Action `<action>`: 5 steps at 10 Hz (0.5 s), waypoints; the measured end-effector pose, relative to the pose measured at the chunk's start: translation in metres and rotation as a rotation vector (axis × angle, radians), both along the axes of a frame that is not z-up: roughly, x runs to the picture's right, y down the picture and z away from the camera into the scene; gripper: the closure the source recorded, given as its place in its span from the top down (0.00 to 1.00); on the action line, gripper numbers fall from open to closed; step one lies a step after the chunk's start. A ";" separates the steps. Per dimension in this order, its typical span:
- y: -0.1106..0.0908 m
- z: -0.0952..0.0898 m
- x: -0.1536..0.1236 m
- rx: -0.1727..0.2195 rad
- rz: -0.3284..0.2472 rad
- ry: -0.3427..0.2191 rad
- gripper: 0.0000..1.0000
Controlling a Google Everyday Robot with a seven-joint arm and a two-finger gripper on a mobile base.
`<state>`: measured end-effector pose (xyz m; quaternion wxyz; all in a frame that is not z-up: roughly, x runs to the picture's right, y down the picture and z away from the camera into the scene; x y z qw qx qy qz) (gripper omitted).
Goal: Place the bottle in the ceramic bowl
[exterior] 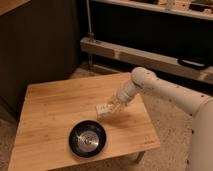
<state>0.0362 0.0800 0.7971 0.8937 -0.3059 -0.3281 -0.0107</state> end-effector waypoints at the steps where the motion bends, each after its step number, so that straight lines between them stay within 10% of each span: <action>1: -0.010 -0.029 -0.010 0.019 0.002 -0.024 0.00; 5: -0.009 -0.098 -0.053 0.016 -0.048 -0.103 0.00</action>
